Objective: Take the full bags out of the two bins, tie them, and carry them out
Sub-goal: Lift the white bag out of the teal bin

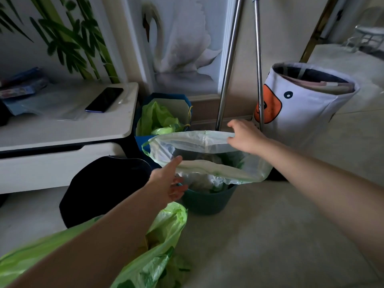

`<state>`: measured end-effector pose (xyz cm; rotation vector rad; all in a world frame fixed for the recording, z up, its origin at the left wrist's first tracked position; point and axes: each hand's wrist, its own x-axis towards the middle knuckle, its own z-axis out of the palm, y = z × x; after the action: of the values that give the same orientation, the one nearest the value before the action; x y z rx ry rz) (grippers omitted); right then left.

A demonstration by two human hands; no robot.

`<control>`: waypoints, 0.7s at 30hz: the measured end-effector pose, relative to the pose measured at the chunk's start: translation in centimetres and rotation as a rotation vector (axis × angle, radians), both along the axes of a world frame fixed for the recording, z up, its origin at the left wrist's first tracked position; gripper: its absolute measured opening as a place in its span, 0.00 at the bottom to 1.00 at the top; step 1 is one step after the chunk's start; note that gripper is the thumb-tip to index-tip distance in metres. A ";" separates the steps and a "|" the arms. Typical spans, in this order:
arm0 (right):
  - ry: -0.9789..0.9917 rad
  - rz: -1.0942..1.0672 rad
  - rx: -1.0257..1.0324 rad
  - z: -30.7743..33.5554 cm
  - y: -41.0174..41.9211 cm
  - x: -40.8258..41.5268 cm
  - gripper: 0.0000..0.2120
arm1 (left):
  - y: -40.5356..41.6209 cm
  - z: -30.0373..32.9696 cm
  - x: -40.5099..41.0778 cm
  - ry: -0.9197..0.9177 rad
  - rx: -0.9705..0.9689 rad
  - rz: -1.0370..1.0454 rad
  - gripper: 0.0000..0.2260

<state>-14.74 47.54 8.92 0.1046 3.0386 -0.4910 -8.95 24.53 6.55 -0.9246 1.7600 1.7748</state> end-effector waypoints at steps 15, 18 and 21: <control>-0.043 0.043 -0.036 -1.2 -1.6 -2.1 0.09 | 3.8 -1.5 0.7 0.071 0.141 -0.182 0.04; 0.012 -0.079 -0.076 -0.3 -0.1 -1.8 0.07 | 0.3 -0.9 -1.2 0.219 -0.118 -0.118 0.07; 0.042 -0.123 -0.088 1.3 0.2 -1.3 0.08 | -3.1 1.3 -2.6 0.364 -0.257 -0.096 0.05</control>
<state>-16.09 47.77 10.19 0.2814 3.0585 -0.6431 -11.52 21.44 7.81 -0.6231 2.2622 1.7672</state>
